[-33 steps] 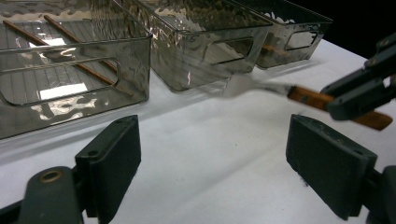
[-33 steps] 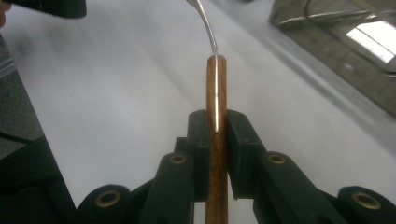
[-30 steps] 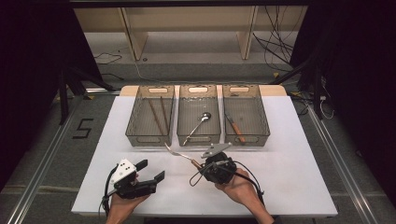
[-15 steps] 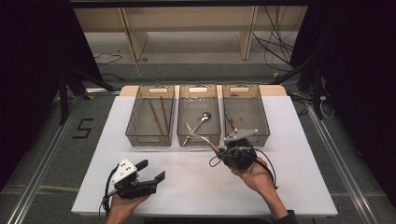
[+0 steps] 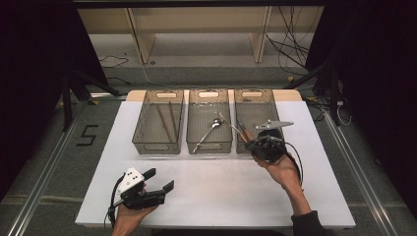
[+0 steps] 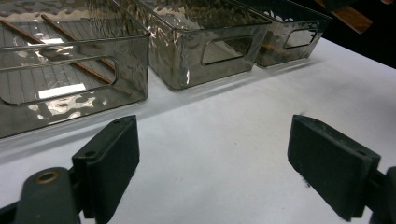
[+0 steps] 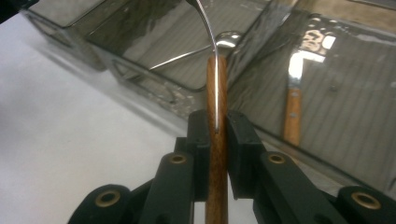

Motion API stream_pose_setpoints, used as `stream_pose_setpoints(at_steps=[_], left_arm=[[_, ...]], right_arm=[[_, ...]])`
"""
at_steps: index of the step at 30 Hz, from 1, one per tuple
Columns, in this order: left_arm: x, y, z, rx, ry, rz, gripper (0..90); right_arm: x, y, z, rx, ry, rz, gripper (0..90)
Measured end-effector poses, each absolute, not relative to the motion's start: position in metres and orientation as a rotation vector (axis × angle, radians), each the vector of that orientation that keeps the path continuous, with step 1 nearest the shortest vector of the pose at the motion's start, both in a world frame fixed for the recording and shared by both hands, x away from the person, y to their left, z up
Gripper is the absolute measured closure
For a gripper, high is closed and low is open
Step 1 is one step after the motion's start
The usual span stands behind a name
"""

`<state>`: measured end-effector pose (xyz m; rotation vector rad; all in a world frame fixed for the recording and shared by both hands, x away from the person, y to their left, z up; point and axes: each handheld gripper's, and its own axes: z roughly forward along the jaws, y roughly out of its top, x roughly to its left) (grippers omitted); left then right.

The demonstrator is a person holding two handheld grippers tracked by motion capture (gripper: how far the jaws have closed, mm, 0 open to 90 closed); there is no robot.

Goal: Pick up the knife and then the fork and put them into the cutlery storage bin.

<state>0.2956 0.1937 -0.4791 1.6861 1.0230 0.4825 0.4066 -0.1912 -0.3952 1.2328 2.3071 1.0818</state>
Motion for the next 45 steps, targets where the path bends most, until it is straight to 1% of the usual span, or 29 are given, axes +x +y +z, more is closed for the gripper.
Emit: stream_pose_setpoints(at_steps=[15, 28, 45], left_arm=[[0.296, 0.194, -0.479, 1.681, 1.024, 0.483, 16.5], [0.296, 0.194, -0.479, 1.681, 1.026, 0.480, 16.5], [0.296, 0.194, -0.479, 1.683, 1.025, 0.479, 16.5]], right_arm=[[0.443, -0.211, -0.383, 1.352, 2.215, 1.025, 81.5], [0.480, -0.223, -0.396, 1.507, 2.153, 0.932, 81.5], [0.497, -0.224, -0.406, 1.582, 2.120, 0.874, 81.3]])
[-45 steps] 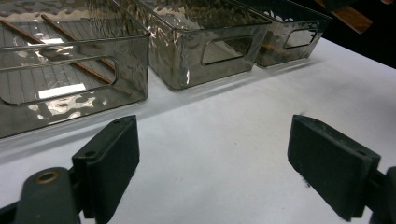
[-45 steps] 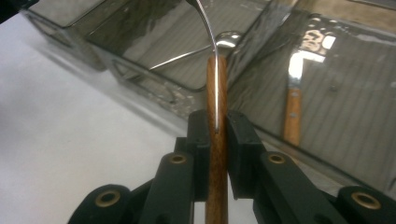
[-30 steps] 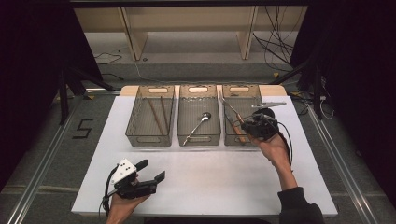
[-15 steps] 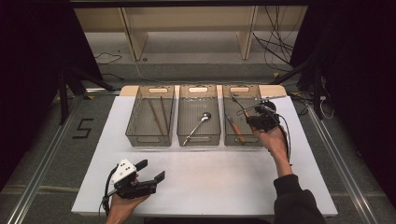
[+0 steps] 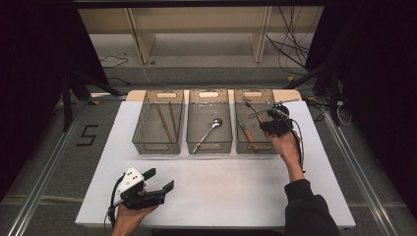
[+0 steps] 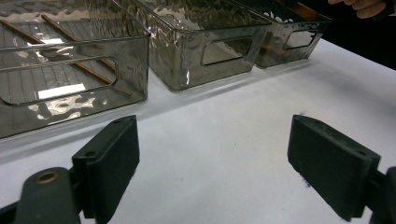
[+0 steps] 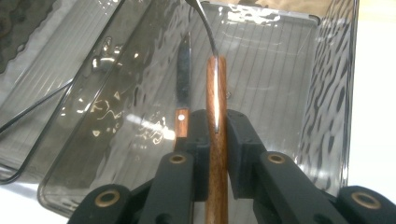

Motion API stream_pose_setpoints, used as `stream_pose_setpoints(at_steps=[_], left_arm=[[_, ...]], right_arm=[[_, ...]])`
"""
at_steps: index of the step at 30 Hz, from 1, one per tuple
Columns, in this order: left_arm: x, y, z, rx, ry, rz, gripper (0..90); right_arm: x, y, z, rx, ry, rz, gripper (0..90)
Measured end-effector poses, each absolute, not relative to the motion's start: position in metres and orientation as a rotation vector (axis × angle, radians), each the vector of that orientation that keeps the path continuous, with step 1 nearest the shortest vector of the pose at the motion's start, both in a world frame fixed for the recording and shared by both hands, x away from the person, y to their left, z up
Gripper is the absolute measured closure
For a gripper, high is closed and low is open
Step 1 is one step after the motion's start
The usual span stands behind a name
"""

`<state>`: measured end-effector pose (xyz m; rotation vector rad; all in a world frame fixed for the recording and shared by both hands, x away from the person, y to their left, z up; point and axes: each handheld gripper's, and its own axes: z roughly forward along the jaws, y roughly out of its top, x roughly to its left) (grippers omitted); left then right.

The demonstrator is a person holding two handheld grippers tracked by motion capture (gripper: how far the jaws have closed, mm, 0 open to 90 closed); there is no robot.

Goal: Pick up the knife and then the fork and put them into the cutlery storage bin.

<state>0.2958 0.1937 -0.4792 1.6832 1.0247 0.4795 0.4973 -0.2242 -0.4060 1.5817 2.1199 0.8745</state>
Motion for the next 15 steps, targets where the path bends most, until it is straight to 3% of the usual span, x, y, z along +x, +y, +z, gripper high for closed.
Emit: stream_pose_setpoints(at_steps=[5, 11, 15], left_arm=[[0.2956, 0.1934, -0.4789, 1.681, 1.025, 0.478, 16.5], [0.2958, 0.1938, -0.4791, 1.683, 1.026, 0.480, 16.5], [0.2955, 0.1931, -0.4790, 1.684, 1.026, 0.478, 16.5]], right_arm=[[0.5016, -0.2228, -0.4091, 1.608, 2.122, 0.866, 80.3], [0.4996, -0.2228, -0.4062, 1.592, 2.151, 0.949, 64.1], [0.4941, -0.2211, -0.4029, 1.557, 2.172, 0.973, 60.8]])
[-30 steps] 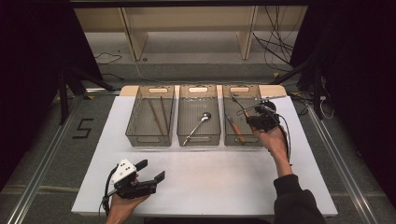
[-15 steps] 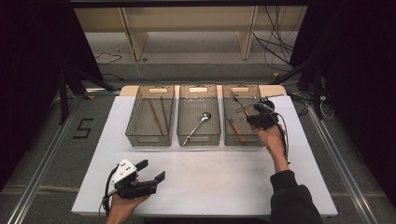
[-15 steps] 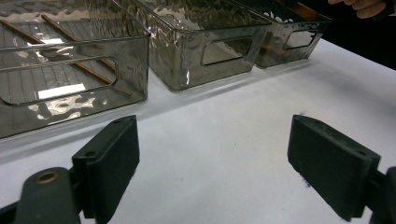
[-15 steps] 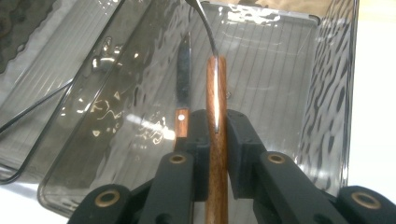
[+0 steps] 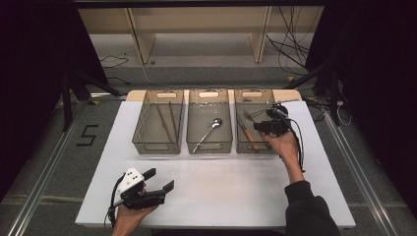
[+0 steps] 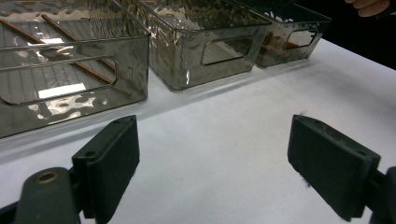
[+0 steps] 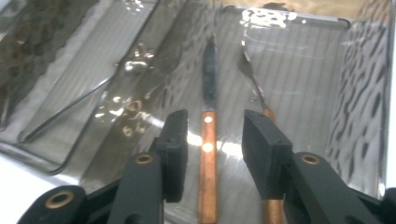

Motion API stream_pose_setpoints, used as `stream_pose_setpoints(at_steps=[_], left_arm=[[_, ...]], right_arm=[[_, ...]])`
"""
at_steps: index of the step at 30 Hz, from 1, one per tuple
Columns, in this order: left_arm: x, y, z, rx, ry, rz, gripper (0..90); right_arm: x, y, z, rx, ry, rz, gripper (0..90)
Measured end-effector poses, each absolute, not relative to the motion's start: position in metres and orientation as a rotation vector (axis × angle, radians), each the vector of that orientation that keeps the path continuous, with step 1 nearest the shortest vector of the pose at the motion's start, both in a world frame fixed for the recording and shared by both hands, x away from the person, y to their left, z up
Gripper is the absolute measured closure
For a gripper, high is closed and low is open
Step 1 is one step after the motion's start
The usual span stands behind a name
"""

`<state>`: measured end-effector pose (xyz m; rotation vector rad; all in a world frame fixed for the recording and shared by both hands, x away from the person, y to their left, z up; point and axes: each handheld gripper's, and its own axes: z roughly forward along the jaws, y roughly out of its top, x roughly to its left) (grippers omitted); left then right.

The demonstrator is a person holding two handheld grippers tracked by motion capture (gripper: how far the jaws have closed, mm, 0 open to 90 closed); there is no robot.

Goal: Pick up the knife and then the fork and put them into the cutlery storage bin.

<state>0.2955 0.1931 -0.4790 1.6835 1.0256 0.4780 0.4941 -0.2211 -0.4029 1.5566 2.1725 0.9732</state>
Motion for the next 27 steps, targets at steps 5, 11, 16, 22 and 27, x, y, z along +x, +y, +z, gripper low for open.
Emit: stream_pose_setpoints(at_steps=[5, 11, 16, 22, 27], left_arm=[[0.296, 0.193, -0.479, 1.685, 1.026, 0.478, 16.5], [0.296, 0.193, -0.479, 1.685, 1.027, 0.477, 16.5], [0.296, 0.193, -0.479, 1.685, 1.026, 0.477, 16.5], [0.296, 0.193, -0.479, 1.684, 1.027, 0.476, 16.4], [0.296, 0.193, -0.479, 1.688, 1.026, 0.474, 16.5]], right_arm=[[0.485, -0.218, -0.397, 1.511, 2.200, 1.026, 55.5], [0.467, -0.207, -0.389, 1.408, 2.230, 1.091, 50.8], [0.454, -0.200, -0.386, 1.354, 2.253, 1.133, 45.7], [0.438, -0.196, -0.387, 1.303, 2.254, 1.157, 40.2], [0.423, -0.193, -0.388, 1.261, 2.245, 1.227, 36.1]])
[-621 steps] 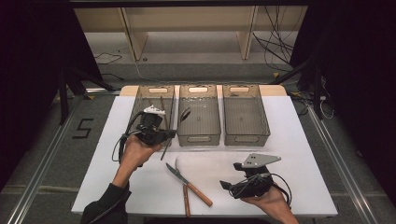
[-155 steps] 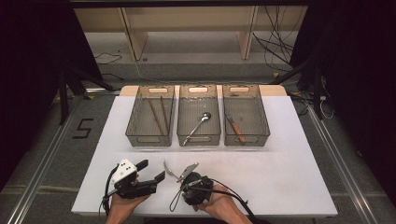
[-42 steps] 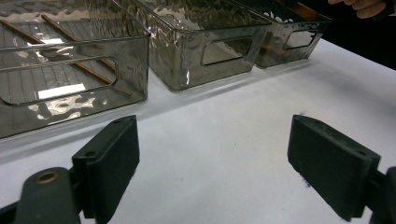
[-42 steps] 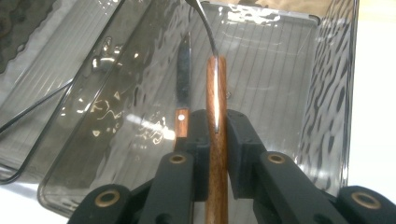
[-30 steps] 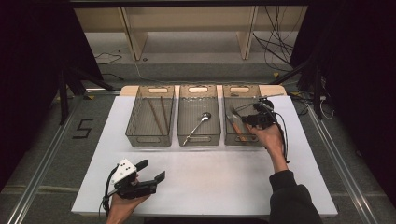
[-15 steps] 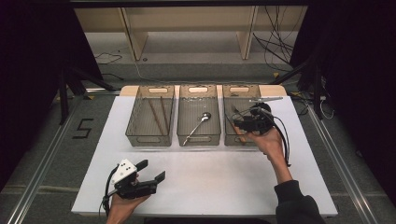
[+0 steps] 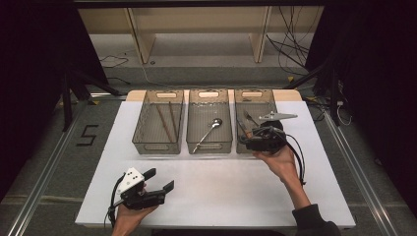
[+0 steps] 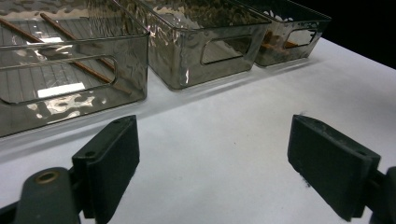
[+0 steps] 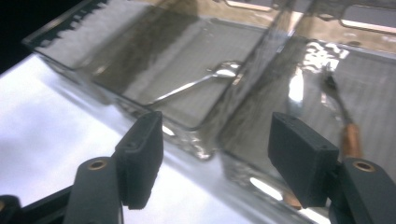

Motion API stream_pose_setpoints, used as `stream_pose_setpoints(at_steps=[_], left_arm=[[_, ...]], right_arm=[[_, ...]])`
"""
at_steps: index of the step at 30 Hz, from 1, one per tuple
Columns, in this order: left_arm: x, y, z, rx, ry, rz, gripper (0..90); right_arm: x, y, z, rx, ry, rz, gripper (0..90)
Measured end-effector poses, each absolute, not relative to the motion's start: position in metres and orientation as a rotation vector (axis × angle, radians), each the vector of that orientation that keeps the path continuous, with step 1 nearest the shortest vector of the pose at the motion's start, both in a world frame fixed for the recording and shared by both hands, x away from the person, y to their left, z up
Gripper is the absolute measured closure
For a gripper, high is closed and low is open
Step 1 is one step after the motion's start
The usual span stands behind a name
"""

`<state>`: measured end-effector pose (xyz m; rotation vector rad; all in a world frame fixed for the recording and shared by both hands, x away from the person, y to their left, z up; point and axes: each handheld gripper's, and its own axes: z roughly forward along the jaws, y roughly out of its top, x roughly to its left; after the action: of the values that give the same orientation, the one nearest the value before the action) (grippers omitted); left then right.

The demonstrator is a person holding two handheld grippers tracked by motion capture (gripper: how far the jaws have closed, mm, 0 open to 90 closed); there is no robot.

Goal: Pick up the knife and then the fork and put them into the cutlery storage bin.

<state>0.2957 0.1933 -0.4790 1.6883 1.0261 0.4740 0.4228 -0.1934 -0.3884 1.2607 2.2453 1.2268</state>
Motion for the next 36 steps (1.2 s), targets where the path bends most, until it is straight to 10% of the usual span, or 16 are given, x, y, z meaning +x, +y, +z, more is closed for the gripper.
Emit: stream_pose_setpoints(at_steps=[36], left_arm=[[0.296, 0.191, -0.480, 1.727, 1.007, 0.443, 16.4]], right_arm=[[0.326, -0.201, -0.432, 1.051, 2.251, 1.487, 24.2]])
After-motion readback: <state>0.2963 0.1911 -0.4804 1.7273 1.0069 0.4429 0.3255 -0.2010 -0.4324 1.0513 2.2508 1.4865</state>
